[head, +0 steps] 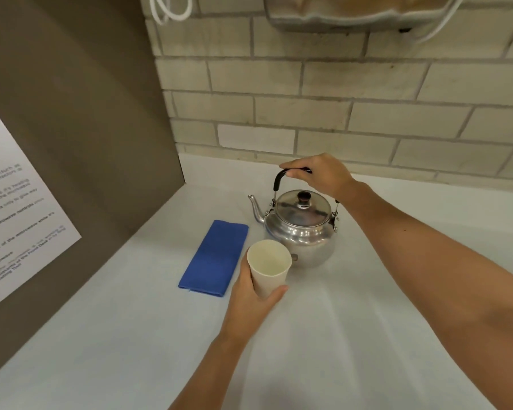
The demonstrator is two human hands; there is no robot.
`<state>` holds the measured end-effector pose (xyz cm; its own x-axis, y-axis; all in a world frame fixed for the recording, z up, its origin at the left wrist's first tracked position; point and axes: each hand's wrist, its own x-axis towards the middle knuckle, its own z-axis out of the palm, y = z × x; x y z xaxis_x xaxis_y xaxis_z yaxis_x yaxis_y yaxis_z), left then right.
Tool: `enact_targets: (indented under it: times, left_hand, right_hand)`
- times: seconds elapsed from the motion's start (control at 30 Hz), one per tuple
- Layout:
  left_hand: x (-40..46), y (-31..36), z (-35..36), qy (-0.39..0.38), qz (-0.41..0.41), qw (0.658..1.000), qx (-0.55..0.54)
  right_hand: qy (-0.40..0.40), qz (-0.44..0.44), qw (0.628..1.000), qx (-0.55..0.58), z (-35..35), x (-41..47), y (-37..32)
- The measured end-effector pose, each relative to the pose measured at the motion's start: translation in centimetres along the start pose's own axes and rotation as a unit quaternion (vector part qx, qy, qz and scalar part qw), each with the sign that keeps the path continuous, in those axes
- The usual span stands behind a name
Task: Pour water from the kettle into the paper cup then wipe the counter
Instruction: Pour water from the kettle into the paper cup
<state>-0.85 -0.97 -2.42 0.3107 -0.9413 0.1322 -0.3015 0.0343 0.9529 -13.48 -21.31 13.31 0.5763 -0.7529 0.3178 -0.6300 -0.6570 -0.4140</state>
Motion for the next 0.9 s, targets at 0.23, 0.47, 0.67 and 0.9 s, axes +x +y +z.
enact_targets:
  times: [0.23, 0.47, 0.67, 0.9]
  left_hand:
    - [0.1, -0.3, -0.1, 0.007, 0.008, 1.000, 0.008]
    - [0.2, -0.6, 0.0, 0.006, 0.009, 1.000, 0.027]
    - [0.3, -0.6, 0.1, 0.009, 0.019, 0.999, 0.029]
    - [0.1, 0.1, 0.1, -0.002, 0.038, 0.999, 0.018]
  right_hand:
    - [-0.004, -0.019, 0.998, 0.060, 0.3, 0.4, 0.6]
    - [0.006, 0.025, 0.997, 0.074, -1.1, -1.2, -0.2]
    - [0.031, 0.014, 0.999, 0.035, -4.7, -3.7, -1.9]
    - [0.027, 0.009, 0.999, -0.037, -9.4, -7.5, -5.2]
